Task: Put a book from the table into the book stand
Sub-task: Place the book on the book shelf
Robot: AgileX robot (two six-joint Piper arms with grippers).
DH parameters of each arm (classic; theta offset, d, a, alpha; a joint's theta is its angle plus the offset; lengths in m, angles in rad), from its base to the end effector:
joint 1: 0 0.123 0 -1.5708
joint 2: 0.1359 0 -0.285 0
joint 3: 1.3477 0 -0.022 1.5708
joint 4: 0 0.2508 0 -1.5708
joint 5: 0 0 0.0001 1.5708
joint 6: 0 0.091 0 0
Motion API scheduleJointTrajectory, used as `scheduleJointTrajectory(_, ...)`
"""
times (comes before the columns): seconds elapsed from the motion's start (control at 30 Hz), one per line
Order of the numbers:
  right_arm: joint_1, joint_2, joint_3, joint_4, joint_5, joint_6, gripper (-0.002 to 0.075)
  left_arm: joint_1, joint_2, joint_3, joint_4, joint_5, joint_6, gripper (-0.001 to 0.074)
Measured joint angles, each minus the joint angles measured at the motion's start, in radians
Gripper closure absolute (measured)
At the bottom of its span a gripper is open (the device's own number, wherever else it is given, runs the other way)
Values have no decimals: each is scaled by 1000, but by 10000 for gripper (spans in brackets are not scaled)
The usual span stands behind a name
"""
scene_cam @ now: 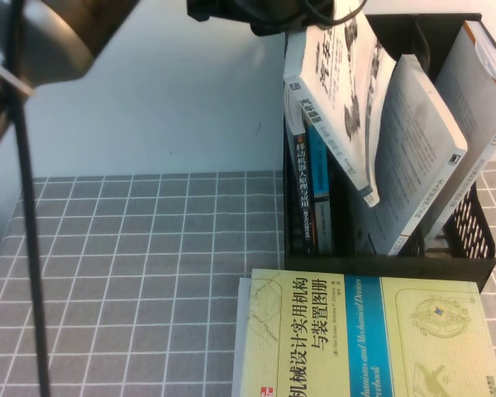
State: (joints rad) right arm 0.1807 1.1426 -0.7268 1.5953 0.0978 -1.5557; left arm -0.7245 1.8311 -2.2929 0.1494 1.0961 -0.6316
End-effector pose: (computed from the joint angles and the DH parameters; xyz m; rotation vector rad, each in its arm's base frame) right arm 0.2425 0.0534 0.3068 -0.2005 1.8921 0.2425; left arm 0.2998 -0.2492 0.4889 0.0939 2.1700 -0.6203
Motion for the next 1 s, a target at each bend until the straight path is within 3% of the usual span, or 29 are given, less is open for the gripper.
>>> scheduleJointTrajectory(0.8, 0, 0, 0, 8, 48, 0, 729, -49, 223, 0, 48, -69, 10, 624)
scheduleJointTrajectory(0.9, 0, 0, 0, 8, 87, 0, 729, -49, 224, 0, 42, -127, 63, 556)
scheduleJointTrajectory(1.0, 0, 0, 25, 8, 168, 0, 729, -49, 222, -6, 40, -189, 90, 405)
